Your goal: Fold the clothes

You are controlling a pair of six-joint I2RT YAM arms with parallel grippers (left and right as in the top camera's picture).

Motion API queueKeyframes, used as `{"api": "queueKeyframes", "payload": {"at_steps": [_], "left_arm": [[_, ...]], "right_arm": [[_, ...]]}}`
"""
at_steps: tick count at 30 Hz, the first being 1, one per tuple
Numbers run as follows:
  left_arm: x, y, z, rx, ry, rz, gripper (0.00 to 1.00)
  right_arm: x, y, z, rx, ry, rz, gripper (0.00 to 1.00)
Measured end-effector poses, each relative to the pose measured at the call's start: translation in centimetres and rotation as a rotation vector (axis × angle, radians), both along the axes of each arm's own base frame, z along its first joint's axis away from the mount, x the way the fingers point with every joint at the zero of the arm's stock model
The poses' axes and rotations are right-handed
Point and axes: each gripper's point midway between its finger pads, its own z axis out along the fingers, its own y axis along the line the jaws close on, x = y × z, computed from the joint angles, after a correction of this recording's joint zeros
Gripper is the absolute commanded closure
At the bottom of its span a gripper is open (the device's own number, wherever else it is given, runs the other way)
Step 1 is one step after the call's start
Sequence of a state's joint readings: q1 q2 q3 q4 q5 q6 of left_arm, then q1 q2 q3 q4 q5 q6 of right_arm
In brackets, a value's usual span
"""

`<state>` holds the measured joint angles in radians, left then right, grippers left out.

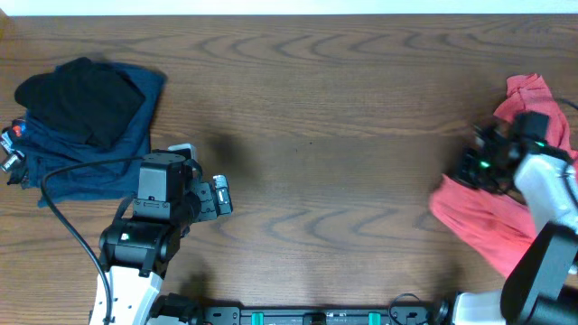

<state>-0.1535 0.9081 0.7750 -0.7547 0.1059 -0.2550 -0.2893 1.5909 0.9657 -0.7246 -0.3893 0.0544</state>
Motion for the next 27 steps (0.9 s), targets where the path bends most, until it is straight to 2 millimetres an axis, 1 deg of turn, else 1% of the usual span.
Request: {"api": "queueKeyframes", "payload": {"at_steps": [2, 4, 5, 7, 9, 10, 12, 13, 14, 16, 18, 20, 21, 22, 24, 26, 27], "left_arm": [[0.0, 0.0, 0.0, 0.0, 0.0, 0.0, 0.02], [0.0, 0.0, 0.0, 0.0, 0.0, 0.0, 0.02], [0.0, 0.0, 0.0, 0.0, 0.0, 0.0, 0.02], [0.0, 0.0, 0.0, 0.0, -0.001, 0.0, 0.02], [0.0, 0.0, 0.0, 0.0, 0.0, 0.0, 0.02], [0.0, 0.0, 0.0, 0.0, 0.0, 0.0, 0.02], [0.1, 0.0, 0.0, -0.001, -0.003, 0.0, 0.02], [0.1, 0.0, 0.1, -0.001, -0.004, 0.0, 0.02], [0.1, 0.0, 0.1, -0.001, -0.007, 0.0, 0.02], [0.5, -0.1, 0.3, -0.004, -0.024, 0.0, 0.02], [0.7, -0.1, 0.5, -0.006, -0.036, 0.0, 0.02], [0.9, -0.1, 0.6, -0.007, -0.045, 0.0, 0.02], [1.0, -0.2, 0.8, -0.009, -0.052, 0.0, 0.02], [1.2, -0.2, 0.9, -0.01, -0.058, 0.0, 0.02], [1.4, -0.2, 1.0, -0.011, -0.07, 0.0, 0.02], [1.5, -0.2, 1.2, -0.013, -0.078, 0.0, 0.02], [1.6, -0.2, 1.2, -0.013, -0.079, 0.0, 0.02]], "right_arm": [[1.4, 4.5, 2.2, 0.019, -0.119, 0.2, 0.97], [1.9, 9.4, 3.9, 0.032, -0.219, 0.399, 0.99], [1.8, 12.2, 4.4, 0.034, -0.264, 0.504, 0.99], [1.7, 16.2, 4.8, 0.027, -0.331, 0.65, 0.99], [1.8, 19.6, 5.1, 0.008, -0.403, 0.757, 0.98], [2.1, 21.0, 5.3, -0.015, -0.447, 0.789, 0.89], [3.0, 22.5, 5.9, -0.054, -0.504, 0.783, 0.69], [3.8, 22.8, 6.3, -0.086, -0.539, 0.759, 0.53], [4.3, 22.8, 6.7, -0.113, -0.553, 0.724, 0.51], [5.2, 21.8, 7.2, -0.169, -0.555, 0.638, 0.51], [5.8, 19.6, 7.9, -0.236, -0.533, 0.522, 0.5], [5.9, 17.0, 8.6, -0.291, -0.497, 0.41, 0.47], [5.7, 14.9, 9.1, -0.324, -0.471, 0.332, 0.46], [5.3, 12.9, 9.5, -0.354, -0.441, 0.265, 0.46], [3.7, 9.1, 9.6, -0.403, -0.355, 0.164, 0.47], [1.7, 5.7, 9.2, -0.441, -0.254, 0.08, 0.5], [0.4, 4.2, 8.7, -0.457, -0.186, 0.038, 0.51]]}}
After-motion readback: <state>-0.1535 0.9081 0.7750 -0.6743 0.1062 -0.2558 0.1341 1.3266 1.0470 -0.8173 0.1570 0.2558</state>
